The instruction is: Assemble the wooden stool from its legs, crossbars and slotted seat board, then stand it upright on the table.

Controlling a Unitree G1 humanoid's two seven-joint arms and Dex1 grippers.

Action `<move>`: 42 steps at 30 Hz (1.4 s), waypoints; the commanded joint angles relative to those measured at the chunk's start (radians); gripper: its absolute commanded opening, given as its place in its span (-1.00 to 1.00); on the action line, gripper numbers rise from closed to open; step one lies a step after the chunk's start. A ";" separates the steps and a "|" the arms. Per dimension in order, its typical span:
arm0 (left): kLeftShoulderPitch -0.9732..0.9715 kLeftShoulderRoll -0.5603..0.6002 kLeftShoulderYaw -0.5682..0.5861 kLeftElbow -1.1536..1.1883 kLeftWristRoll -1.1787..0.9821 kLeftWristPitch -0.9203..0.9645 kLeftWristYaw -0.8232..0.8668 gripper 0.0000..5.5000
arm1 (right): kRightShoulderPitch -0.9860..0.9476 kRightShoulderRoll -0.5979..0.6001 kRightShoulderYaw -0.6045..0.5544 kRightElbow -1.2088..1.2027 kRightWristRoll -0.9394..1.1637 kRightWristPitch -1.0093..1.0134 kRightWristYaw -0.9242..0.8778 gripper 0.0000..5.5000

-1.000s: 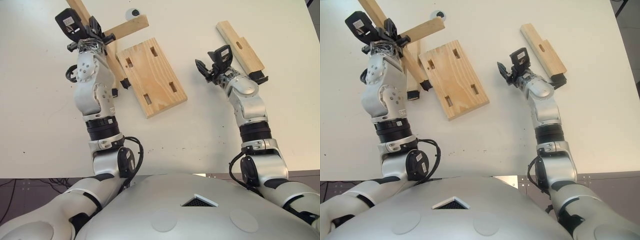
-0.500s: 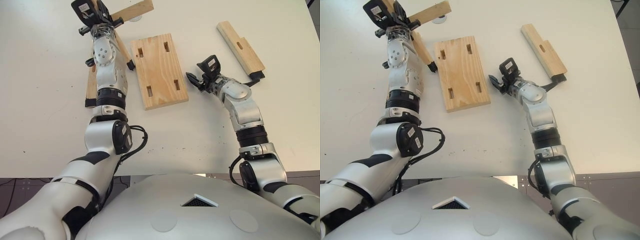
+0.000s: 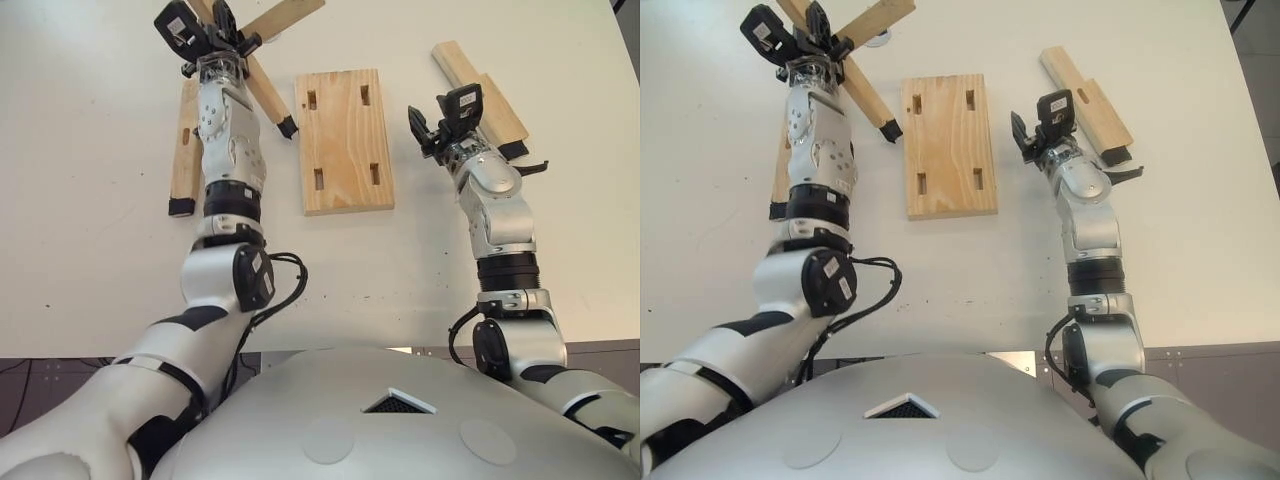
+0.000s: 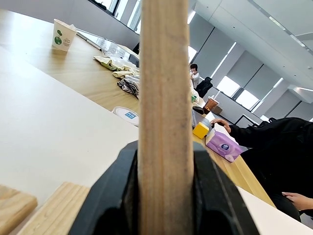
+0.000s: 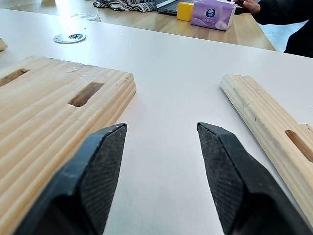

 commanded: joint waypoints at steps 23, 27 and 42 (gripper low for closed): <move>0.456 -0.106 -0.289 -0.790 0.063 0.519 0.240 -0.63 | 0.169 -0.127 0.287 -0.410 -0.140 0.332 0.171 -0.03; 0.467 -0.100 -0.289 -0.766 0.062 0.578 0.237 -0.63 | 0.164 -0.112 0.306 -0.425 -0.121 0.333 0.188 -0.03; 0.456 0.023 -0.292 -0.744 0.100 0.610 0.175 -0.63 | 0.137 -0.091 0.317 -0.407 -0.107 0.311 0.168 -0.03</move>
